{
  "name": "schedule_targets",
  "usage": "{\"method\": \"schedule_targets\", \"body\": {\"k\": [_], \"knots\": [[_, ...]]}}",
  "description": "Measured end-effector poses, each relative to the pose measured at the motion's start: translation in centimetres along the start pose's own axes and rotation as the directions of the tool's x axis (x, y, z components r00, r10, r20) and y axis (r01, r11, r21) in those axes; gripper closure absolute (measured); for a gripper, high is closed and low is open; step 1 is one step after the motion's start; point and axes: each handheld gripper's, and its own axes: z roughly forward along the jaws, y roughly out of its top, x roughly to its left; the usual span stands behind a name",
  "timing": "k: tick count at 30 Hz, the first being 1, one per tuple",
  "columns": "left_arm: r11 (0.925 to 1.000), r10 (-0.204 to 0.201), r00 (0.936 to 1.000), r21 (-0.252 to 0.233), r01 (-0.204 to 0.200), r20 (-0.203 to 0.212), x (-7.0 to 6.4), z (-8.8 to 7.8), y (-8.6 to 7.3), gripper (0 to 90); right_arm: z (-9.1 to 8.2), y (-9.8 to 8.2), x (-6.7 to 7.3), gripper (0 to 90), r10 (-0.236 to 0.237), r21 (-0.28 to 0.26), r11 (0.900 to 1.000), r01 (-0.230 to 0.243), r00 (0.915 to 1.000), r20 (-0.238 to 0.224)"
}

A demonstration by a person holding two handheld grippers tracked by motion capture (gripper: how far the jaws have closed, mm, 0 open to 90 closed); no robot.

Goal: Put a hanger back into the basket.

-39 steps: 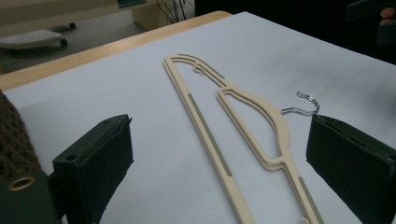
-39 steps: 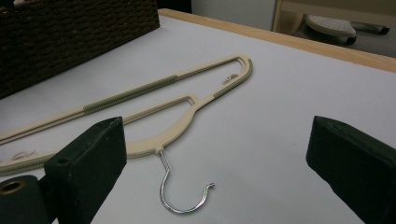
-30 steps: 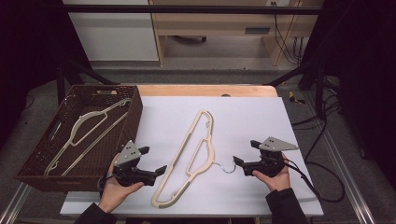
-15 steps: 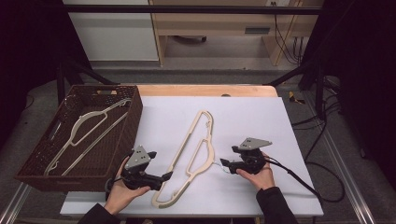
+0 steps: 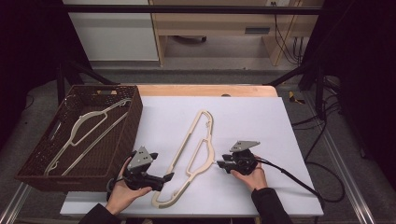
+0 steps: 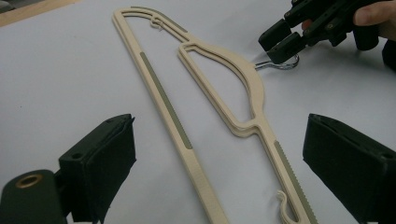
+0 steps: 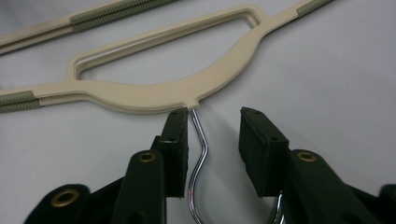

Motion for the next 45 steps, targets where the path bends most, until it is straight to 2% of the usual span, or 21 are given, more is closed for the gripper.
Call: {"method": "schedule_targets", "body": {"k": [8,14,16,24,28,30,34,39,40,45], "knots": [[1.0,0.003,1.0,0.007,-0.003,0.0,-0.1,0.1,-0.1,9.5,0.8,-0.1,0.1,78.9,0.003,0.03,1.0,-0.002,0.9998,-0.022],[0.9999,0.008,1.0,0.014,-0.008,0.001,-0.2,0.3,-0.1,9.8,0.9,0.0,0.2,82.8,-0.04,0.04,0.998,0.041,0.9989,-0.025],[0.9998,0.009,1.0,0.016,-0.009,0.002,-0.2,0.3,-0.1,9.8,0.9,0.0,0.2,85.7,-0.038,0.042,0.998,0.038,0.999,-0.023],[0.9997,0.01,0.9999,0.022,-0.01,0.004,-0.3,0.5,-0.1,10.1,0.9,0.2,-0.2,87.8,-0.06,0.042,0.997,0.062,0.9963,-0.062],[0.9994,0.015,0.9998,0.03,-0.015,0.01,-0.5,0.7,-0.1,10.2,0.4,0.4,-0.3,88.2,-0.055,0.03,0.998,0.057,0.9959,-0.071],[0.9992,0.019,0.9997,0.035,-0.019,0.014,-0.7,0.9,0.0,10.2,0.2,0.6,-0.1,88.3,-0.035,0.025,0.999,0.037,0.9971,-0.068],[0.9989,0.021,0.9994,0.041,-0.022,0.027,-1.0,1.2,0.2,10.9,-0.3,0.9,-0.1,88.5,-0.037,0.025,0.999,0.039,0.9964,-0.076],[0.9977,0.047,0.9983,0.048,-0.049,0.035,-1.8,1.8,1.3,11.8,-0.5,1.4,0.5,88.8,-0.028,0.034,0.999,0.03,0.9974,-0.066],[0.9972,0.053,0.998,0.051,-0.055,0.035,-1.9,2.0,1.6,11.8,-0.6,1.5,0.6,88.8,-0.037,0.039,0.998,0.04,0.997,-0.068],[0.9927,0.083,0.9951,0.084,-0.087,0.053,-2.8,3.8,3.2,12.8,-1.1,1.9,0.9,88.9,-0.028,0.041,0.999,0.03,0.9977,-0.062]]}}
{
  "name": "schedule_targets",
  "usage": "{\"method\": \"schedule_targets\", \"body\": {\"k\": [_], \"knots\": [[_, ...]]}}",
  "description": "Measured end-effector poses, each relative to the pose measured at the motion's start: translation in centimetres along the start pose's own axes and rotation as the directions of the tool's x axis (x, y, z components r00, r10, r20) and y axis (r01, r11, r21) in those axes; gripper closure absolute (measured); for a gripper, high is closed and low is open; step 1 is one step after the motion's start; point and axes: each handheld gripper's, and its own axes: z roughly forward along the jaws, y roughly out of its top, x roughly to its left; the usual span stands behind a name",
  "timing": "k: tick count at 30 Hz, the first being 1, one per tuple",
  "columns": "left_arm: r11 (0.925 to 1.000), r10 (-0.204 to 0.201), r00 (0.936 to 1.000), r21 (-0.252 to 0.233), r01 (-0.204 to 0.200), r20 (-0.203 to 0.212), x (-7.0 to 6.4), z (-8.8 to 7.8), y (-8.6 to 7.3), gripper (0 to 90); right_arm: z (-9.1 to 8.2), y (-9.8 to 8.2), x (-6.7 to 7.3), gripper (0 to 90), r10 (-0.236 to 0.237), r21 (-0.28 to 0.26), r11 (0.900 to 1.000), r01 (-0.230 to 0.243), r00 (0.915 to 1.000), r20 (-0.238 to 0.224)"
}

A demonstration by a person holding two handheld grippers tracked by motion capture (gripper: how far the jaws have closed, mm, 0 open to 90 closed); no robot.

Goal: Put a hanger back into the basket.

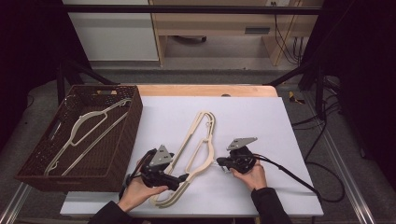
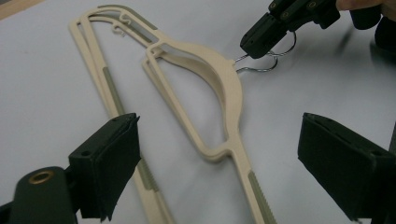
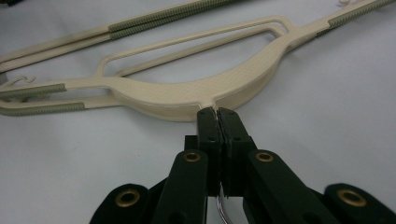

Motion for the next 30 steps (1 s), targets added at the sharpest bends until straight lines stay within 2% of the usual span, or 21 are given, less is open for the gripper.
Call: {"method": "schedule_targets", "body": {"k": [5,10,14,19,22,26,30], "knots": [[0.9979,0.043,0.9987,0.048,-0.044,0.028,-0.9,2.6,1.4,15.6,-0.4,0.2,0.1,88.9,0.013,-0.001,1.0,-0.013,0.9999,-0.002],[0.9929,0.069,0.9972,0.095,-0.072,0.028,-1.3,5.2,1.9,21.0,-0.7,0.4,0.3,88.9,0.01,0.001,1.0,-0.01,1.0,0.0],[0.9915,0.047,0.998,0.12,-0.051,0.043,-0.9,6.8,2.0,28.7,-0.8,0.6,0.5,88.9,0.003,-0.001,1.0,-0.003,1.0,0.0],[0.9816,0.066,0.9956,0.175,-0.077,0.067,-0.6,7.8,1.8,38.3,-1.0,0.8,0.7,89.0,-0.002,-0.004,1.0,0.002,1.0,0.001],[0.9798,0.066,0.9945,0.183,-0.08,0.081,-0.6,8.3,1.7,45.1,-1.1,0.9,0.9,89.0,0.008,-0.005,1.0,-0.008,1.0,0.003],[0.9767,0.072,0.9942,0.197,-0.086,0.08,-0.7,8.9,1.7,54.3,-1.2,1.0,1.0,89.0,-0.013,0.003,1.0,0.013,0.9999,0.001],[0.9753,0.06,0.9945,0.207,-0.077,0.086,-0.8,9.0,1.7,67.6,-1.3,1.1,1.1,89.0,-0.011,0.002,1.0,0.011,0.9999,-0.004]]}}
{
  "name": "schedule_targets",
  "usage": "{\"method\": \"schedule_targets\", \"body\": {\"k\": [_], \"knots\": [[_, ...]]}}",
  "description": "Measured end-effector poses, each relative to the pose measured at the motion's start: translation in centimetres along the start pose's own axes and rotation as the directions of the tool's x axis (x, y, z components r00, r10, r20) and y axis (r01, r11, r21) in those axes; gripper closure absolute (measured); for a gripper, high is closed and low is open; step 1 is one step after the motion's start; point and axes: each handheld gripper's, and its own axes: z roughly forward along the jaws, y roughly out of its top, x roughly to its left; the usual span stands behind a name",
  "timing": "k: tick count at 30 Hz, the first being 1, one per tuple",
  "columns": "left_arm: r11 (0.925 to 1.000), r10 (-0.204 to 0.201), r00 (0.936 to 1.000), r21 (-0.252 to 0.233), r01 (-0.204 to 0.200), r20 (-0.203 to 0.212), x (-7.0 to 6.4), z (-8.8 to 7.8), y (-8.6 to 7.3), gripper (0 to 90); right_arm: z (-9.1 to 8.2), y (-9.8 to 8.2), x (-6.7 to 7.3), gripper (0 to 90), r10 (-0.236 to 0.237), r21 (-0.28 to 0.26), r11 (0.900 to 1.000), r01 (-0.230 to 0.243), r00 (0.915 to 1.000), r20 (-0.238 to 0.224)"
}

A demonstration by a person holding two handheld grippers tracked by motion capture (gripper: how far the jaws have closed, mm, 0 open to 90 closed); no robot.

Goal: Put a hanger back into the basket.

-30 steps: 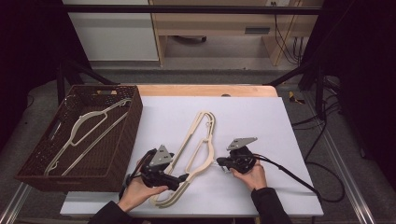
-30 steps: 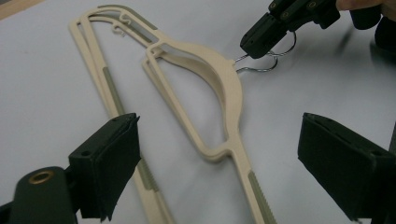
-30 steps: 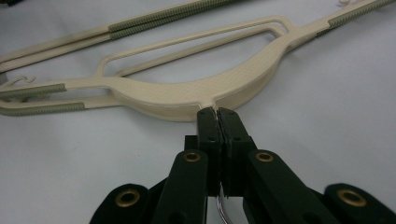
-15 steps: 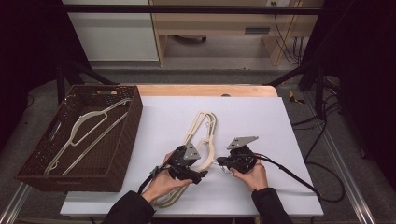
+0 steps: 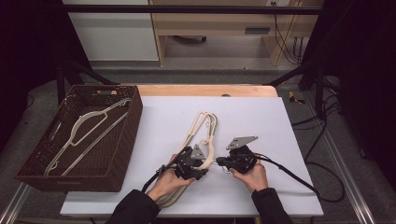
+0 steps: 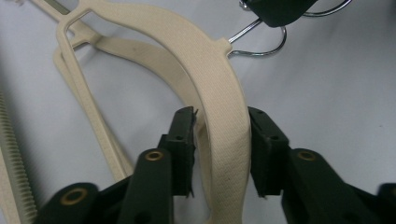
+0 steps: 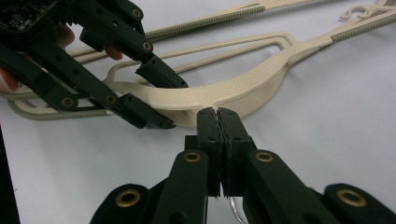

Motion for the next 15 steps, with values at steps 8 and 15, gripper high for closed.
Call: {"method": "schedule_targets", "body": {"k": [8,15], "knots": [[0.9999,-0.002,0.9999,-0.015,0.002,-0.012,-0.3,-0.7,0.2,73.2,-0.4,0.1,0.0,85.8,0.005,-0.033,0.999,-0.006,0.9999,-0.009],[0.9993,-0.009,0.9994,-0.036,0.008,-0.034,-0.2,-1.5,0.2,73.7,-4.2,0.7,-0.1,67.6,0.012,-0.188,0.982,-0.017,0.9996,-0.027]]}}
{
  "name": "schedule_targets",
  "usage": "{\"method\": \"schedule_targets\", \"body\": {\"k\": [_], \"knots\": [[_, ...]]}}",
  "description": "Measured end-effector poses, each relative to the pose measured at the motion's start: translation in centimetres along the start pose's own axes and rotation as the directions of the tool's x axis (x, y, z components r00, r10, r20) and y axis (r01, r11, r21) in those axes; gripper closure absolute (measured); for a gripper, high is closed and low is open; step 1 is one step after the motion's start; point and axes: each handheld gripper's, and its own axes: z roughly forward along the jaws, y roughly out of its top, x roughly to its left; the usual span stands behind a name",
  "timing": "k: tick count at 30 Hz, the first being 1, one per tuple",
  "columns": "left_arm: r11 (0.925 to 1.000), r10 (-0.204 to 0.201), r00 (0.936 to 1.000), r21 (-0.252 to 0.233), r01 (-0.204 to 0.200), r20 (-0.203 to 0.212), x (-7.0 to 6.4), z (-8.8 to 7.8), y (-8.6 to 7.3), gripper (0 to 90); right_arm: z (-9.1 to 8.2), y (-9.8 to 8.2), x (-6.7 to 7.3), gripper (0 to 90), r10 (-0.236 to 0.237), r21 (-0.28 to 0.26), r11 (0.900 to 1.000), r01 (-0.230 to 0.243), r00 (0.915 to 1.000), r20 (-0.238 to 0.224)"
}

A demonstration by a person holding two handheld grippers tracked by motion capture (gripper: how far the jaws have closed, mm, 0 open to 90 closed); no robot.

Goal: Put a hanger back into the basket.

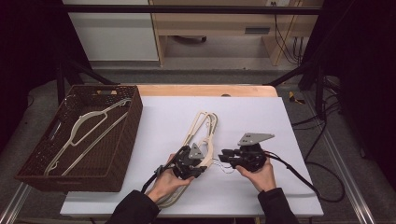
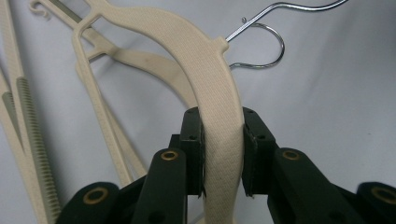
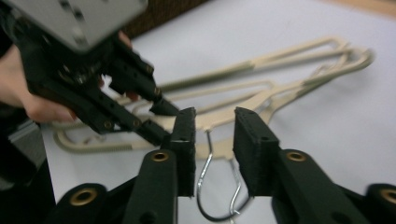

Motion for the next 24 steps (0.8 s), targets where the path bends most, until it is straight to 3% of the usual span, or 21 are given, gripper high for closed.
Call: {"method": "schedule_targets", "body": {"k": [4,7,12,17,24], "knots": [[0.999,-0.02,0.9996,-0.039,0.02,-0.019,0.0,-0.8,0.0,74.2,-3.1,0.5,-0.2,58.5,0.002,-0.115,0.993,0.004,0.9987,0.052],[0.9986,-0.021,0.999,-0.05,0.019,-0.039,0.3,-1.7,0.0,74.9,-4.6,0.1,-0.7,53.2,0.01,-0.145,0.989,0.006,0.9945,0.104],[0.9959,-0.043,0.9965,-0.083,0.037,-0.071,0.9,-3.2,0.0,76.1,-5.5,-1.1,-2.1,46.8,0.064,-0.151,0.988,-0.041,0.9863,0.152],[0.9927,-0.064,0.9923,-0.109,0.052,-0.107,1.7,-4.8,-0.3,77.6,-5.3,-1.9,-3.0,41.5,0.082,-0.138,0.989,-0.059,0.9812,0.174],[0.9804,-0.137,0.9775,-0.163,0.111,-0.16,3.5,-6.9,-1.0,81.3,-5.2,-2.4,-3.4,35.6,0.091,-0.128,0.99,-0.066,0.9762,0.197]]}}
